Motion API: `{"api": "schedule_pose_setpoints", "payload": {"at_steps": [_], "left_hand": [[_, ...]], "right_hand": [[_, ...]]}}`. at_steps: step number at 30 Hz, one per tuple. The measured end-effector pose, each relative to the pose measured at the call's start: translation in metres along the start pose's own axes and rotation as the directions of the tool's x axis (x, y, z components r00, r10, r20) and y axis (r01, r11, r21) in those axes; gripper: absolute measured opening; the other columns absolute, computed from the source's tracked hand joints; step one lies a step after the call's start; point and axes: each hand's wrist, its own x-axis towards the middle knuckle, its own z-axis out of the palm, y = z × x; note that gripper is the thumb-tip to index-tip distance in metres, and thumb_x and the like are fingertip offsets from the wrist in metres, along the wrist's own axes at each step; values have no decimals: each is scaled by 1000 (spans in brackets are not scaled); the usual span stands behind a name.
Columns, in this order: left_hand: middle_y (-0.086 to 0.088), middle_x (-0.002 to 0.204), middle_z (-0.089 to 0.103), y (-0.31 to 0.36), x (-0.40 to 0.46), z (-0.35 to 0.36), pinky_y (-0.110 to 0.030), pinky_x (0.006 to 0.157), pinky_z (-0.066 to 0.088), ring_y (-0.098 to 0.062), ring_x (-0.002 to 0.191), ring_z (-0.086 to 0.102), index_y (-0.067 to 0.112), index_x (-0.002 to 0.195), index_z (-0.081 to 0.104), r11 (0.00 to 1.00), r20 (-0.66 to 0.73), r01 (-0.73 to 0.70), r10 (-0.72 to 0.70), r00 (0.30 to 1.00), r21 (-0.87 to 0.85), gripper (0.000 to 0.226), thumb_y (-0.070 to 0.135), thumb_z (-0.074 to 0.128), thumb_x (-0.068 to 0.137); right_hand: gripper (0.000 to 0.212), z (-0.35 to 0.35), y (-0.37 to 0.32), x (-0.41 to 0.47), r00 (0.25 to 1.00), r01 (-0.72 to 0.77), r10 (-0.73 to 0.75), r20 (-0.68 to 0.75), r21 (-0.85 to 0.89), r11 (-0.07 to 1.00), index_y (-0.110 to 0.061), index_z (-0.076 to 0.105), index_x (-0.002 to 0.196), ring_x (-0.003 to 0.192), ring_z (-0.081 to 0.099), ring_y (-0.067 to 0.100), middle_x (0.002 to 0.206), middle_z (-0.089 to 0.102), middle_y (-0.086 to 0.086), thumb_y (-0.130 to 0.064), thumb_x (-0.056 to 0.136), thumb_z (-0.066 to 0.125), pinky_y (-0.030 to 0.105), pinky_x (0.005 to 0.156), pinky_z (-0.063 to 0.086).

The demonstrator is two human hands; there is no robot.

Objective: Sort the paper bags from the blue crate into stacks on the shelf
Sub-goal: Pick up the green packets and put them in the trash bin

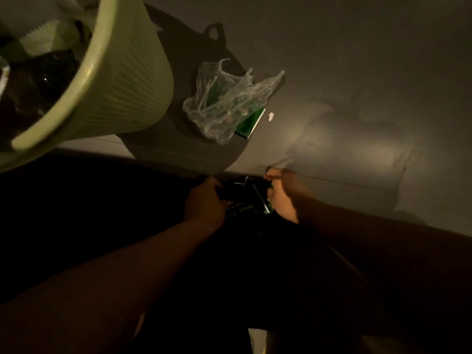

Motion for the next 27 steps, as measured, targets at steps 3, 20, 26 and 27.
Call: {"api": "schedule_pose_setpoints", "payload": {"at_steps": [3, 20, 26, 27], "left_hand": [[-9, 111, 75, -2, 3, -2, -30, 85, 48, -29, 109, 68, 18, 106, 77, 993, 66, -87, 81, 995, 84, 18, 26, 73, 90], [-11, 114, 73, 12, -17, -16, -24, 82, 39, -28, 110, 66, 14, 117, 70, 968, -60, -147, 137, 989, -205, 23, 19, 67, 95], [-8, 96, 76, 32, -13, -53, -30, 79, 51, -23, 91, 70, 17, 95, 75, 792, -232, -126, -20, 973, -597, 11, 27, 71, 93], [-8, 93, 76, 36, -8, -59, -37, 86, 56, -26, 91, 72, 20, 88, 73, 741, -251, -115, -74, 965, -662, 13, 33, 73, 89]], "right_hand": [[53, -4, -3, 8, 1000, 28, -28, -5, -16, 999, 7, 62, 128, 103, 61, 41, 122, 62, 32, -23, 84, 64, 51, 99, 53], [8, -57, -24, -19, 979, 152, -120, -168, 196, 969, -18, 72, 90, 77, 71, 24, 81, 72, 5, -16, 93, 65, 39, 76, 61], [13, -92, -67, -24, 973, 212, -76, -220, 703, 679, -14, 67, 78, 63, 71, 16, 74, 71, 4, -10, 89, 61, 31, 59, 59], [16, -94, -76, -22, 970, 228, -89, -224, 727, 648, -13, 66, 75, 60, 71, 17, 66, 69, 2, -11, 90, 60, 30, 56, 57]]}}
